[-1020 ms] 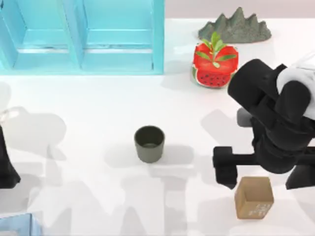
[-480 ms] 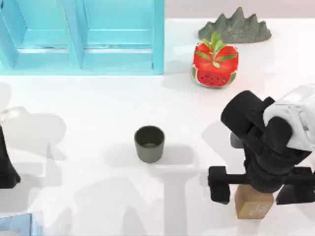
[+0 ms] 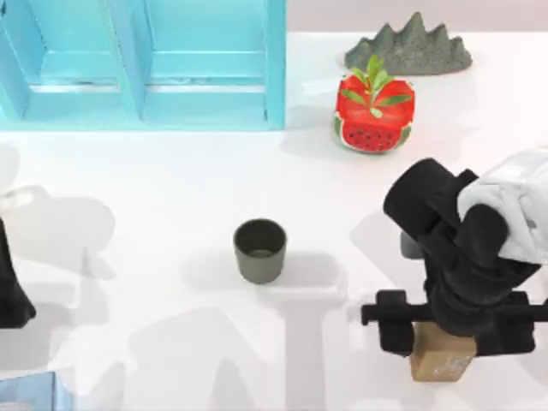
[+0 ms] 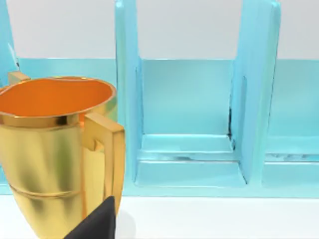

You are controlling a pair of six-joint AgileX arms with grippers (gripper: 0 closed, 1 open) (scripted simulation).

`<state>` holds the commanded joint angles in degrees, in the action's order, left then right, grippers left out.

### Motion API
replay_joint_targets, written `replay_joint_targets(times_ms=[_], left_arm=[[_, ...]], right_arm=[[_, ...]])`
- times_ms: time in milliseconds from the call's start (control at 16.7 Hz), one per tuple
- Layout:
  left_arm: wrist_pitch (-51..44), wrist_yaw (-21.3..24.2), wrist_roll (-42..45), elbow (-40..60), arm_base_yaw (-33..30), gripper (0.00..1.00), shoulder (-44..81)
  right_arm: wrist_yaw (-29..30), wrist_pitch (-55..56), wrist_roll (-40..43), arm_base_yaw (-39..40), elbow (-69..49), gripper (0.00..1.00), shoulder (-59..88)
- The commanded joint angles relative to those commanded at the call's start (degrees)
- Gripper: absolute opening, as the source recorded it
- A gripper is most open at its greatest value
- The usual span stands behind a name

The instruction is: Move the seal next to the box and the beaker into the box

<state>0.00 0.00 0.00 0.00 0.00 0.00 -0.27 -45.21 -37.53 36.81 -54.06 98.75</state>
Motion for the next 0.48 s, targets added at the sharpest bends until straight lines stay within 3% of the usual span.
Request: replay_joint_targets(times_ms=[420,480], left_arm=[[0.0,0.0,0.0,0.0,0.0,1.0,0.0],[0.0,0.0,0.0,0.0,0.0,1.0,0.0]], right_arm=[[0.0,0.0,0.0,0.0,0.0,0.02,0.0],[0.0,0.0,0.0,0.0,0.0,0.0,0.0]])
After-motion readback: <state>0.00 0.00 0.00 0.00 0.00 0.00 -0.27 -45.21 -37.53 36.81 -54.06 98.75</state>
